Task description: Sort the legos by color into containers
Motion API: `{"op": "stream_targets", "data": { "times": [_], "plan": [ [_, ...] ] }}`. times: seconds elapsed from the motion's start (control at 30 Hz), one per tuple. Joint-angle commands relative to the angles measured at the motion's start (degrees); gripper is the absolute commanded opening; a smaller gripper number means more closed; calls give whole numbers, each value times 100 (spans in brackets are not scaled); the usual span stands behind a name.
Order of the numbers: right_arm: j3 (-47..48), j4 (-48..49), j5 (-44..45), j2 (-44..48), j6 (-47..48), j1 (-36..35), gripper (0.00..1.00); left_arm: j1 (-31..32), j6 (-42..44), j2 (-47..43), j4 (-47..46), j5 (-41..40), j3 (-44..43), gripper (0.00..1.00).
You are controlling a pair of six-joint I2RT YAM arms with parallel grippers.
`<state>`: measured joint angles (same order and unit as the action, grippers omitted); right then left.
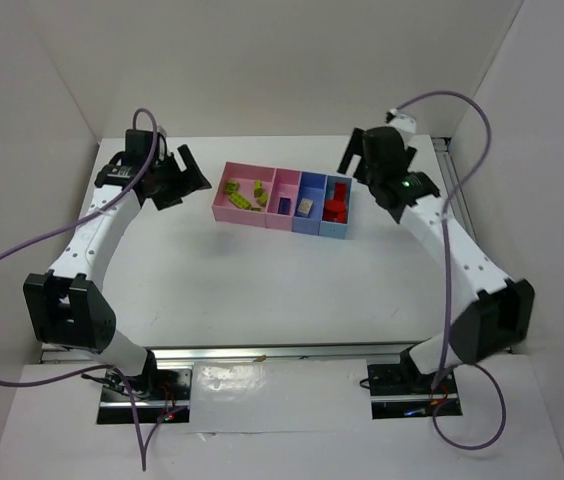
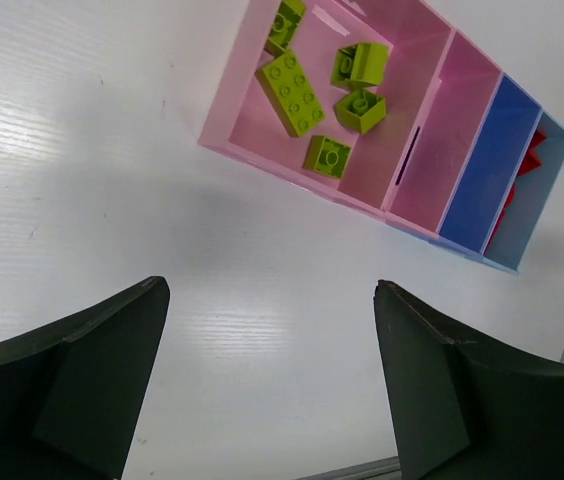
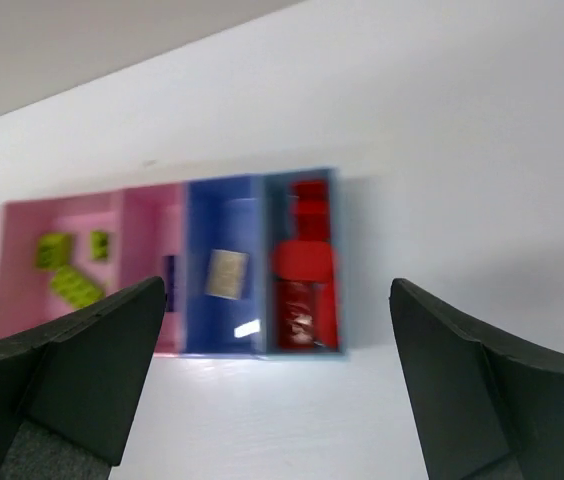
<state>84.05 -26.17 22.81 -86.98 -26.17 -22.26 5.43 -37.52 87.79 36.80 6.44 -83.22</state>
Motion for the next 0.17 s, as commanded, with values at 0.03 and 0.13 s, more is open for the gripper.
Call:
{"op": "stream_targets", "data": {
  "times": [0.03, 0.13],
  "plan": [
    [-1117, -704, 1340, 1146, -221, 178, 100, -68, 508, -122, -200, 428, -115, 94],
    [-1707, -783, 1472, 1813, -221, 230, 99, -69, 754, -122, -199, 552, -55, 94]
  ]
}}
